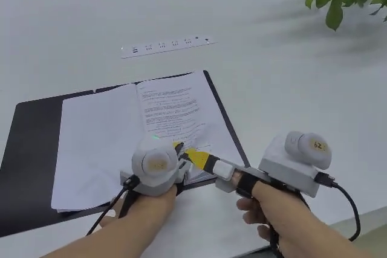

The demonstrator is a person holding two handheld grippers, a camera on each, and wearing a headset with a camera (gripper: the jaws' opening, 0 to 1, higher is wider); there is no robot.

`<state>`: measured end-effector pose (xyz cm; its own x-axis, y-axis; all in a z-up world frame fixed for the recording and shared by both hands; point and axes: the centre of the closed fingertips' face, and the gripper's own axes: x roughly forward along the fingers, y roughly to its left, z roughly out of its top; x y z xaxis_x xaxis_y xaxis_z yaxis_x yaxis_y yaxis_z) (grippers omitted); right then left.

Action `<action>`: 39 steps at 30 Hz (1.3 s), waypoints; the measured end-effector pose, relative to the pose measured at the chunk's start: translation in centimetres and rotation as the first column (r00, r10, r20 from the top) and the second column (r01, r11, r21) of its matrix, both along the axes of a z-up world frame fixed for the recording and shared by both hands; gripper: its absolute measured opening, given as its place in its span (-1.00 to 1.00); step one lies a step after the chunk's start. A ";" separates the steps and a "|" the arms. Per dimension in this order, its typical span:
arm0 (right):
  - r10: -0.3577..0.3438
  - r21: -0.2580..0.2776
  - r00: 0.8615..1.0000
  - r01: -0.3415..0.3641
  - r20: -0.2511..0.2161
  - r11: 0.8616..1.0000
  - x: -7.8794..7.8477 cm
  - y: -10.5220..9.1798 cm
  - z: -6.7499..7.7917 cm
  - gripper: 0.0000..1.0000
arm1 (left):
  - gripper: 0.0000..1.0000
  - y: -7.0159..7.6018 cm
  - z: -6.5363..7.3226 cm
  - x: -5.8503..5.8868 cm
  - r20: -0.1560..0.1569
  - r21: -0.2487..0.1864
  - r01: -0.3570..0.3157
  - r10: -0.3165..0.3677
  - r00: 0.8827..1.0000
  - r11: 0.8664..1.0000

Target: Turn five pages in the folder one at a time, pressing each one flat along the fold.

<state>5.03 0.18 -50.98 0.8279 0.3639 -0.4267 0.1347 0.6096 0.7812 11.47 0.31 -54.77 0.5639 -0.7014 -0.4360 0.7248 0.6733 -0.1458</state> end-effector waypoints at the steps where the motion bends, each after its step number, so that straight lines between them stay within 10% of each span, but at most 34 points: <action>1: -0.012 0.005 1.000 0.012 -0.011 1.000 0.0 -0.1 -0.2 -0.16 | -0.73 0.0 0.0 -0.1 0.000 -0.001 0.000 0.000 1.000 1.000; 15: -0.206 0.016 0.971 0.209 -0.119 0.978 0.3 -2.5 -3.2 -0.98 | -0.73 0.0 0.0 0.1 -0.003 -0.008 -0.005 0.005 1.000 1.000; 25: -0.241 0.029 0.963 0.246 -0.123 0.969 0.2 -2.6 -3.2 -1.00 | -0.70 0.0 0.1 0.1 -0.010 -0.001 0.004 -0.004 1.000 1.000; 30: -0.252 0.029 0.960 0.257 -0.120 0.966 0.0 -2.6 -3.2 -1.00 | -0.59 -0.4 0.5 -0.4 -0.091 -0.059 0.016 -0.021 0.996 0.998; 39: -0.264 0.039 0.962 0.267 -0.067 0.963 -0.2 -2.4 -1.3 -1.00 | -0.38 4.6 1.7 -0.4 -0.112 0.003 -0.018 0.018 0.994 1.000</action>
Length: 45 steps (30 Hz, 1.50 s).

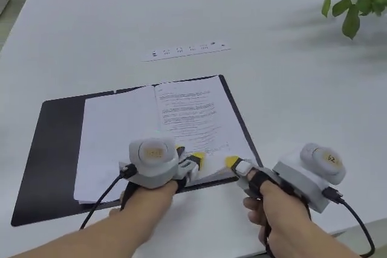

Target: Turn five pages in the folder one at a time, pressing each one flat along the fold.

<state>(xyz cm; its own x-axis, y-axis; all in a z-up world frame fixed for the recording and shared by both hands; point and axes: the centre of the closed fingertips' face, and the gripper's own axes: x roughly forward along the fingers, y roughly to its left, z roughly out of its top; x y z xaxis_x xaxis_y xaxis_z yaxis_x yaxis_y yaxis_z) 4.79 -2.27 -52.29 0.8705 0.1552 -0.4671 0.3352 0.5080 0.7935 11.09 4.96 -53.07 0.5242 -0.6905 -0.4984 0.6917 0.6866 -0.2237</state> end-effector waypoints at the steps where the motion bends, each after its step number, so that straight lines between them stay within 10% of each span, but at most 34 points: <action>1: 0.000 -0.002 1.000 0.000 0.004 1.000 0.0 0.0 0.2 -1.00 | -0.29 0.6 0.0 0.0 -0.011 0.010 -0.008 0.008 1.000 1.000; 11: 0.071 -0.122 0.990 -0.056 0.122 0.991 1.2 2.2 4.6 -1.00 | -0.17 8.6 2.8 -0.2 0.055 0.019 -0.075 0.074 0.996 0.997; 24: 0.295 -0.330 0.933 -0.218 0.205 0.919 3.6 9.5 8.5 -1.00 | -0.16 17.1 5.5 -1.0 0.110 0.012 -0.201 0.199 0.974 0.979; 38: 0.413 -0.371 0.892 -0.326 0.185 0.870 5.0 15.1 8.4 -1.00 | -0.15 21.3 6.1 -2.3 0.124 0.016 -0.245 0.241 0.963 0.969; 45: 0.524 -0.435 0.843 -0.429 0.123 0.792 5.0 18.1 6.9 -1.00 | -0.15 21.7 6.6 -2.6 0.135 0.003 -0.241 0.238 0.962 0.971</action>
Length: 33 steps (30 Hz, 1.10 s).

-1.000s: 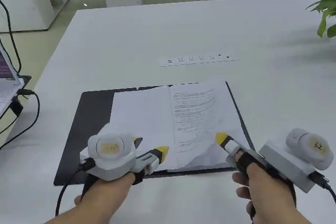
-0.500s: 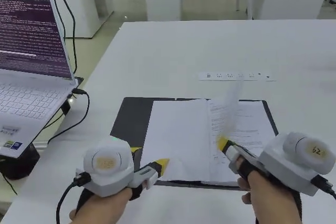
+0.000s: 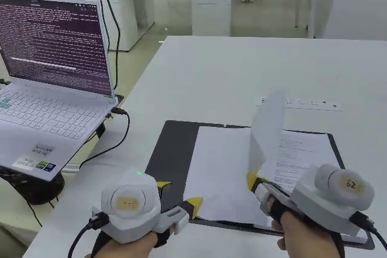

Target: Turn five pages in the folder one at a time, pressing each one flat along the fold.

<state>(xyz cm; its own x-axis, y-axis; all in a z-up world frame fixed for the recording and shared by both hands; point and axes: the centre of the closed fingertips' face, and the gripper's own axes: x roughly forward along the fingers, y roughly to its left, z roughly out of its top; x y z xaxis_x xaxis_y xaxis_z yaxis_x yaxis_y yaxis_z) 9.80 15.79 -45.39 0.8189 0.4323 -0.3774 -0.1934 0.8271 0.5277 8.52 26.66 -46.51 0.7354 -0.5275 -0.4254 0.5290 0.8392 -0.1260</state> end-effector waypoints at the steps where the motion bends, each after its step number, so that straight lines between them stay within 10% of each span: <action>1: 0.020 -0.022 1.000 -0.020 -0.004 1.000 0.1 0.5 -0.4 -1.00 | -0.15 0.1 0.0 0.0 -0.001 0.000 0.000 0.000 1.000 1.000; 33: 0.222 -0.184 0.963 -0.248 -0.154 0.951 -0.7 6.5 -7.5 -1.00 | -0.19 3.7 -0.3 -1.3 -0.030 -0.016 -0.076 0.076 0.997 0.997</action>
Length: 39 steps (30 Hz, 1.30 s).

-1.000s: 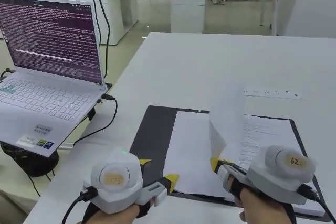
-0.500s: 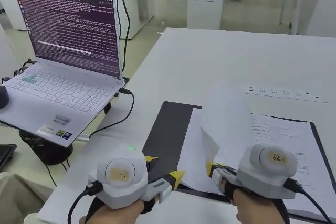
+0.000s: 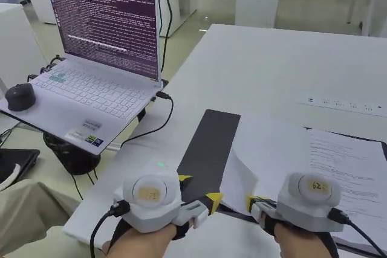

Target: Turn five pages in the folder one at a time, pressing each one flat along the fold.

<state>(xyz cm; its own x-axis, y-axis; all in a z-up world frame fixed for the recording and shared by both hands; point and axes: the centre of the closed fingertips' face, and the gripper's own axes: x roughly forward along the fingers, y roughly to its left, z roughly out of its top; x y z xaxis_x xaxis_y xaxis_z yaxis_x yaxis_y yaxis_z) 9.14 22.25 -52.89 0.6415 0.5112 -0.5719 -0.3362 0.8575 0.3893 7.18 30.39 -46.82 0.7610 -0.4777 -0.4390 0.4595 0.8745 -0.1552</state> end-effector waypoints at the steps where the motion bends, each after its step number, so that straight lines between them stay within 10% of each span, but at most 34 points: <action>1: 0.007 -0.004 1.000 -0.007 -0.004 1.000 0.1 0.1 -0.3 -1.00 | -0.19 0.1 -0.1 -0.1 -0.004 0.001 -0.002 0.002 1.000 1.000; 14: 0.069 -0.061 0.997 -0.070 -0.019 0.996 0.2 0.4 -3.2 -0.99 | -0.19 0.6 -0.8 -0.8 -0.028 0.018 -0.010 0.010 1.000 1.000; 25: 0.195 -0.108 0.978 -0.187 0.076 0.976 -0.2 1.3 -2.9 -0.77 | -0.19 0.3 -1.2 -0.6 -0.041 0.047 0.009 -0.007 0.999 0.999; 39: 0.044 0.097 0.993 -0.055 0.107 0.994 -0.8 -2.9 0.0 -0.72 | -0.21 -4.2 -1.9 2.4 -0.031 0.082 0.125 -0.123 0.992 0.989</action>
